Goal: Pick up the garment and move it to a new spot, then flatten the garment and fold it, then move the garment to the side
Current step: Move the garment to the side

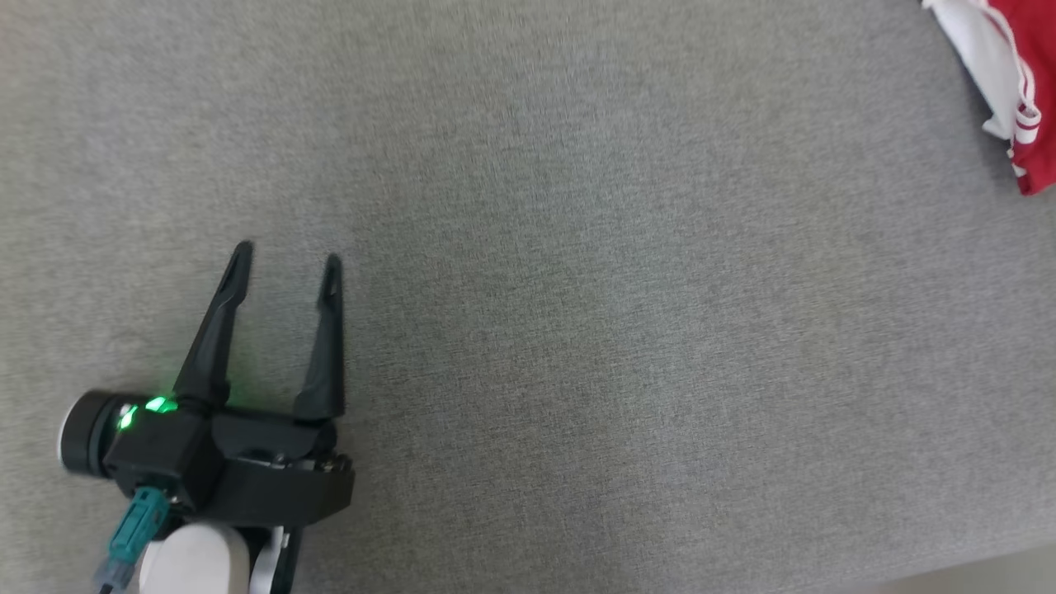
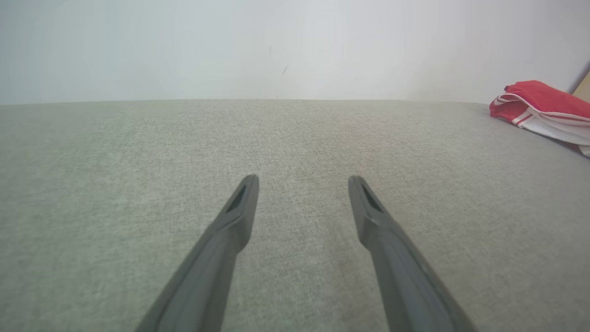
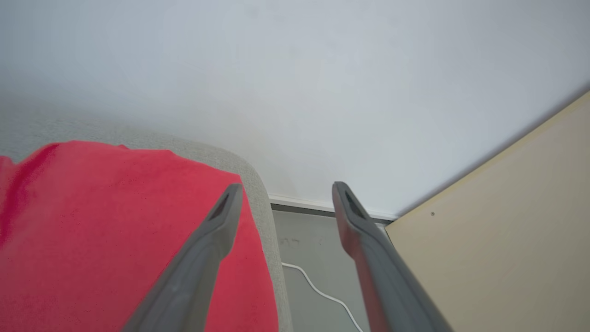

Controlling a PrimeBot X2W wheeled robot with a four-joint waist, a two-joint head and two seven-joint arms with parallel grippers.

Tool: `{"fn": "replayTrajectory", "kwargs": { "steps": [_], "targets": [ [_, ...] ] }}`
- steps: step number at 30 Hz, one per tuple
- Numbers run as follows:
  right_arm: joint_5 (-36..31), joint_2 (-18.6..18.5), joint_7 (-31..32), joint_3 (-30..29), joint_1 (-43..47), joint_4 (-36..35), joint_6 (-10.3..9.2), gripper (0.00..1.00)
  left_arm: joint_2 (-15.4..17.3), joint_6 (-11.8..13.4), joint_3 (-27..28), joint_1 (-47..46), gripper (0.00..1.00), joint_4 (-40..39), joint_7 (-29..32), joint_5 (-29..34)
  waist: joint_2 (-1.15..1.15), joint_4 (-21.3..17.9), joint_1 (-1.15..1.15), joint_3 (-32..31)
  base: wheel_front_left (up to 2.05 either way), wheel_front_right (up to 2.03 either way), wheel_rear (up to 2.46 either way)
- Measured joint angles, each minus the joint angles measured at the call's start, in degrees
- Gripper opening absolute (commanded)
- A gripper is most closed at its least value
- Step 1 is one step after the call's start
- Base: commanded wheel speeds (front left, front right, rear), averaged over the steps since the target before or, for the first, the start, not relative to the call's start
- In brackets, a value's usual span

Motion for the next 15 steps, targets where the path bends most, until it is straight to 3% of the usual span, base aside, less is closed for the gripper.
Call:
{"fn": "replayTrajectory", "kwargs": {
  "steps": [6, 15],
  "targets": [
    [0.3, 2.9, -2.7, -1.4, 3.0, -2.9, 0.0, 1.0, 0.0, 0.9, 2.3, 3.4, 1.0, 0.7, 0.0, -0.9, 0.0, 0.2, 0.0, -4.5, 0.0, 0.0, 0.0],
    [-1.9, 10.9, -3.1, -14.4, 19.1, -18.1, 0.0, 1.0, -0.1, 1.4, 6.0, 10.1, 1.0, 0.8, 0.0, -2.7, -0.01, 0.6, -0.01, -13.6, 0.0, 0.0, 0.0]
  ]
}}
